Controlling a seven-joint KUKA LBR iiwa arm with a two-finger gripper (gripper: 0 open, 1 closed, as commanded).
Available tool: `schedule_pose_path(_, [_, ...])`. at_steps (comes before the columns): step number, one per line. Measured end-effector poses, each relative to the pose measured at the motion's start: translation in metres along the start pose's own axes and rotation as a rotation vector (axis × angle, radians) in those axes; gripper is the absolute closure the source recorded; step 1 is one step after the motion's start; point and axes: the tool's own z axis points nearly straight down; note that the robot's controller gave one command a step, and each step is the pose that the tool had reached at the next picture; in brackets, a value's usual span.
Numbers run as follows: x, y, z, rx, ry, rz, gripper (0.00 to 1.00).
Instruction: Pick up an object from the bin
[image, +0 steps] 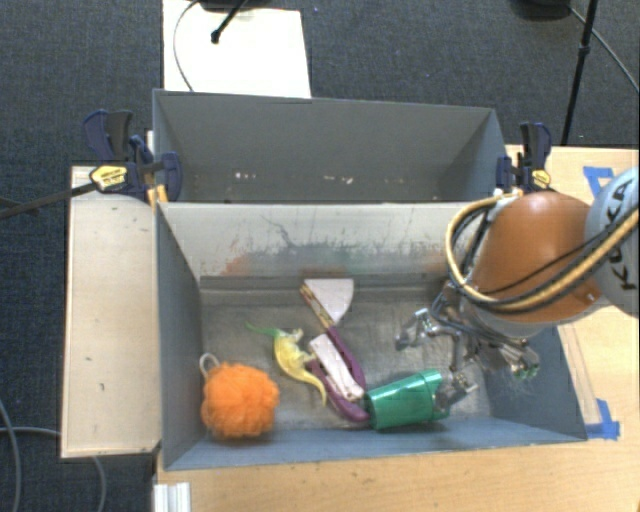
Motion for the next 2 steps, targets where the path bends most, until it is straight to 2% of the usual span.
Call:
schedule_pose_path(1, [0.002,-0.003,0.038,-0.001,0.002,-0.07,0.0])
schedule_pose_path(2, [0.004,-0.003,0.084,0.008,-0.016,-0.227,0.0])
